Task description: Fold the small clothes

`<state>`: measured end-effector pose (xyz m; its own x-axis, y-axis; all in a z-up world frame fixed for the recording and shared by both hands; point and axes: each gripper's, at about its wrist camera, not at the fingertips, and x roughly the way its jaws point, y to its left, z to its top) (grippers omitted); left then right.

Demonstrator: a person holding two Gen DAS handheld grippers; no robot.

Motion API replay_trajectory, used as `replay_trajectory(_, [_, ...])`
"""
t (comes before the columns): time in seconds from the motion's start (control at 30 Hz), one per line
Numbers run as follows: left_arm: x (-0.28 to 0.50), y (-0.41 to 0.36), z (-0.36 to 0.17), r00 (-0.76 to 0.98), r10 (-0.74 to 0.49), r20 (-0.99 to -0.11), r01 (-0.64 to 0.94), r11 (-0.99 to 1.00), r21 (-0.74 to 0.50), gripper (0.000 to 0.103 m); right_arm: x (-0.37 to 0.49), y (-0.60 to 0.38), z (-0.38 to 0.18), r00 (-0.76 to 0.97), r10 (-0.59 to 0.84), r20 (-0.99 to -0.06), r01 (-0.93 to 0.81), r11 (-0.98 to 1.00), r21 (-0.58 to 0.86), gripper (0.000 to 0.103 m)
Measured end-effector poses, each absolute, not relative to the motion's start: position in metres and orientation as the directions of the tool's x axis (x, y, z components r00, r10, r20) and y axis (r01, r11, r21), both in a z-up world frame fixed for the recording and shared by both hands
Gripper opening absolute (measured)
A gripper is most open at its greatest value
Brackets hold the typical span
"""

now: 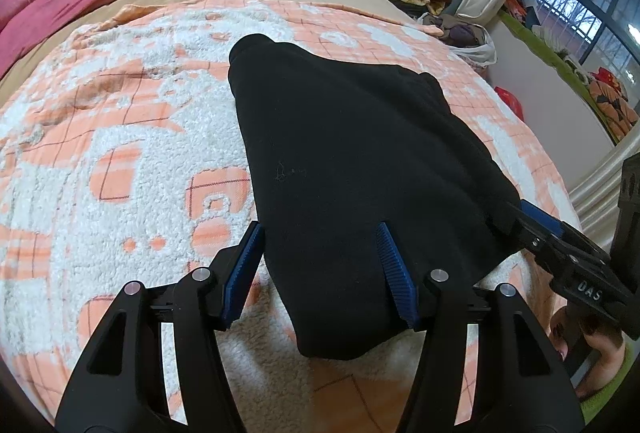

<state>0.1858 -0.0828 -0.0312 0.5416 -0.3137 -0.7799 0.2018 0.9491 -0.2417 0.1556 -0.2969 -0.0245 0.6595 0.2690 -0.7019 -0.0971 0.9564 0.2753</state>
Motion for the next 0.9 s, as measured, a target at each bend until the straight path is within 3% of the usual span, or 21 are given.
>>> replay_trajectory(0.37, [0.178, -0.080, -0.022, 0.549, -0.322, -0.771, 0.202, 0.946, -0.252, 0.058, 0.140, -0.301, -0.008, 0.694, 0.231, -0.682, -0.066, 0.964, 0.259, 0.097])
replay_trajectory(0.43, [0.174, -0.078, -0.016, 0.562, -0.325, -0.760, 0.203, 0.946, -0.254, 0.068, 0.134, -0.301, 0.000, 0.712, 0.225, -0.665, -0.069, 0.965, 0.253, 0.098])
replay_trajectory(0.53, [0.166, -0.073, -0.006, 0.587, -0.320, -0.743, 0.201, 0.947, -0.250, 0.073, 0.125, -0.302, 0.010, 0.740, 0.215, -0.638, -0.067, 0.966, 0.249, 0.098])
replay_trajectory(0.57, [0.164, -0.073, -0.003, 0.593, -0.318, -0.740, 0.199, 0.948, -0.248, 0.078, 0.121, -0.302, 0.014, 0.751, 0.209, -0.627, -0.066, 0.968, 0.244, 0.098])
replay_trajectory(0.6, [0.161, -0.070, 0.000, 0.601, -0.312, -0.735, 0.195, 0.950, -0.244, 0.089, 0.119, -0.301, 0.017, 0.758, 0.203, -0.620, -0.066, 0.969, 0.237, 0.098])
replay_trajectory(0.63, [0.158, -0.068, 0.003, 0.609, -0.312, -0.730, 0.194, 0.950, -0.243, 0.091, 0.114, -0.300, 0.020, 0.767, 0.196, -0.611, -0.067, 0.971, 0.228, 0.098])
replay_trajectory(0.9, [0.129, -0.046, 0.023, 0.669, -0.264, -0.694, 0.162, 0.964, -0.210, 0.093, 0.080, -0.288, 0.041, 0.829, 0.175, -0.532, -0.108, 0.982, 0.155, 0.098])
